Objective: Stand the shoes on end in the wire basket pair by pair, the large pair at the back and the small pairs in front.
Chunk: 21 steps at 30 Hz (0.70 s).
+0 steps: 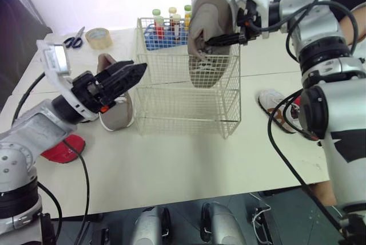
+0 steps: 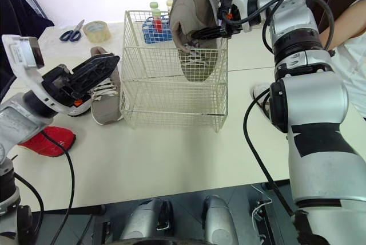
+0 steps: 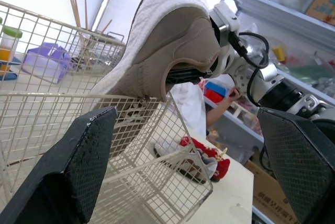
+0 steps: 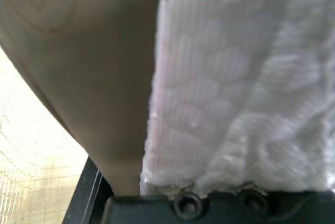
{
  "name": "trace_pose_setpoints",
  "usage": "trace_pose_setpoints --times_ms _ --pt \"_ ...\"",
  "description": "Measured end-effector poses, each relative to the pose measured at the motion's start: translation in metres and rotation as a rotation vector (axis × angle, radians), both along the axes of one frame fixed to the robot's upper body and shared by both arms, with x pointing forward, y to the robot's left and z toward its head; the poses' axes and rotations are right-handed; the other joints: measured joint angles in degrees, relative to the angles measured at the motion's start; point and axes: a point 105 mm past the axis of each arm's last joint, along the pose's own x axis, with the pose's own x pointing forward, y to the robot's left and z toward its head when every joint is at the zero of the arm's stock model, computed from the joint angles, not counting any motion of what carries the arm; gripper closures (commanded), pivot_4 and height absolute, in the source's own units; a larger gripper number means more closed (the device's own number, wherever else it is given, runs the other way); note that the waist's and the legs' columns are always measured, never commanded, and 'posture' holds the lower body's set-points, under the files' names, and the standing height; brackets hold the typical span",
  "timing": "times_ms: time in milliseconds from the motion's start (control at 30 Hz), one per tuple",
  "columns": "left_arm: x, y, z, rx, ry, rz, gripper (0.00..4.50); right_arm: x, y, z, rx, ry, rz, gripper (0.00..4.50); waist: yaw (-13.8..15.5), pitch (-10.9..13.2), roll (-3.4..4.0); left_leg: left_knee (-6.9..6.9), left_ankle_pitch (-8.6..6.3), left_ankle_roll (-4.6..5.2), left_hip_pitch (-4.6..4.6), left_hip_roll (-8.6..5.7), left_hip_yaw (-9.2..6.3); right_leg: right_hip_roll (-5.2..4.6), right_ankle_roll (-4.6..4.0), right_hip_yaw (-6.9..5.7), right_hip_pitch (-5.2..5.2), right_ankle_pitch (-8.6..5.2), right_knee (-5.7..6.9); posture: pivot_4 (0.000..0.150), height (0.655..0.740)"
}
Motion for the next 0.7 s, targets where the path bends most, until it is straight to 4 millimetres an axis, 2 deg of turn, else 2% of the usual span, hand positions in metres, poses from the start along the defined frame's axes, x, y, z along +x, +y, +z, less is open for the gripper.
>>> trace_pose_setpoints --times_ms 67,233,500,700 --pt "0.000 -0.002 0.004 0.001 -0.015 -0.007 0.10 0.002 -0.002 -0.005 -0.020 0.008 -0.021 2.57 0.1 0.0 0.00 0.00 -0.01 -0.01 -0.01 -0.01 0.00 -0.01 0.00 0.00 0.00 0.00 -0.01 0.150 0.7400" --pt "0.001 -0.006 0.001 0.006 -0.003 -0.022 0.00 0.005 -0.005 -0.011 -0.041 0.021 -0.043 0.05 0.0 0.0 0.04 -0.07 0.01 0.02 -0.08 -0.02 0.01 -0.01 0.00 0.00 -0.07 0.00 -0.07 0.150 0.7400" --pt "0.002 -0.008 0.007 -0.007 -0.024 -0.028 0.00 0.003 -0.015 -0.004 -0.083 -0.010 -0.052 0.05 0.1 0.0 0.04 -0.05 0.01 0.02 -0.11 -0.02 0.02 -0.01 0.00 0.00 -0.10 0.00 -0.06 0.150 0.7400" --pt "0.003 -0.012 0.006 -0.020 -0.020 -0.049 0.00 -0.004 -0.035 0.008 -0.105 -0.034 -0.070 0.05 0.1 0.1 0.06 -0.05 0.02 0.03 -0.41 -0.03 0.01 -0.01 0.01 -0.01 -0.34 0.01 -0.11 0.150 0.7400"
